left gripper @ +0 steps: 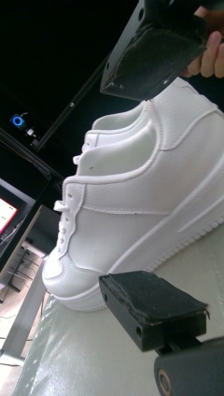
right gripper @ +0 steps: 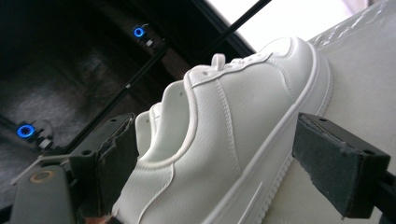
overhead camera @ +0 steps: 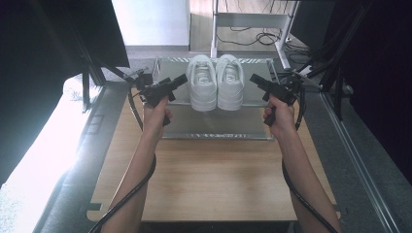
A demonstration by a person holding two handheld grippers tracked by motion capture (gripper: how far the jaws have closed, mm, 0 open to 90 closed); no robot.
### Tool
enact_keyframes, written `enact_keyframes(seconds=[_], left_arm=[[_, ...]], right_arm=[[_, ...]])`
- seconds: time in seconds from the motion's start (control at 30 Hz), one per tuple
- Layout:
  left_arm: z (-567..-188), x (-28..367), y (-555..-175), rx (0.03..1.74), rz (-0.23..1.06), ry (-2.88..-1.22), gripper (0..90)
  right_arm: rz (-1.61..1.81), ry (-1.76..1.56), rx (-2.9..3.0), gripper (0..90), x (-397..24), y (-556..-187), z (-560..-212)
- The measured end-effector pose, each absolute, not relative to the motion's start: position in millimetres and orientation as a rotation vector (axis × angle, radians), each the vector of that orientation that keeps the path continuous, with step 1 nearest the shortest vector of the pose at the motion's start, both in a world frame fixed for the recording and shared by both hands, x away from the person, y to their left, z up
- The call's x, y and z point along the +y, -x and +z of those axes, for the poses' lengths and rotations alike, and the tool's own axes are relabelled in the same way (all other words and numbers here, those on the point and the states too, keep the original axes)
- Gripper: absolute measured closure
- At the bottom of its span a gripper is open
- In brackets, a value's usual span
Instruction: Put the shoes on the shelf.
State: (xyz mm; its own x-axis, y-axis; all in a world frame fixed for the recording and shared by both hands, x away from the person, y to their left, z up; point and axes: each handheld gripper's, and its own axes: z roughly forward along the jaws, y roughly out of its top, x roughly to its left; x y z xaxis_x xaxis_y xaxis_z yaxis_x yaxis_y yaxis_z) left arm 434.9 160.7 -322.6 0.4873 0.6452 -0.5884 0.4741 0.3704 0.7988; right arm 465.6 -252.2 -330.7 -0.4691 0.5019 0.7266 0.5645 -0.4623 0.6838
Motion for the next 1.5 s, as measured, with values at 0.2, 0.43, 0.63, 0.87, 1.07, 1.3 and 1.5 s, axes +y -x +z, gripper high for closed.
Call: enact_keyframes(seconds=[0.2,0.43,0.63,0.87,1.07,1.3,1.5], left_arm=[[-326.9,165.6,-425.6,1.119,0.136,-1.264,7.5],[-331.6,170.9,-410.5,1.090,0.164,-1.292,7.9],[-335.6,174.4,-396.3,1.064,0.180,-1.316,7.9],[-348.1,179.0,-379.2,1.049,0.186,-1.339,7.8],[-360.0,183.2,-365.9,1.041,0.188,-1.358,7.4],[-370.3,186.3,-351.5,1.036,0.211,-1.388,7.0],[-384.9,188.6,-330.9,1.026,0.238,-1.409,7.2]], right_arm=[[-2.133,1.554,-1.655,12.5,-257.2,-455.8,-334.6],[-2.136,1.488,-1.686,12.1,-261.1,-440.2,-337.8],[-2.127,1.441,-1.686,13.4,-265.3,-426.2,-340.7],[-2.088,1.411,-1.711,13.8,-276.3,-413.9,-354.0],[-2.077,1.399,-1.718,13.1,-287.0,-401.8,-366.0],[-2.067,1.402,-1.802,13.0,-298.5,-386.4,-372.1],[-1.999,1.386,-1.942,13.1,-306.5,-367.0,-386.8]])
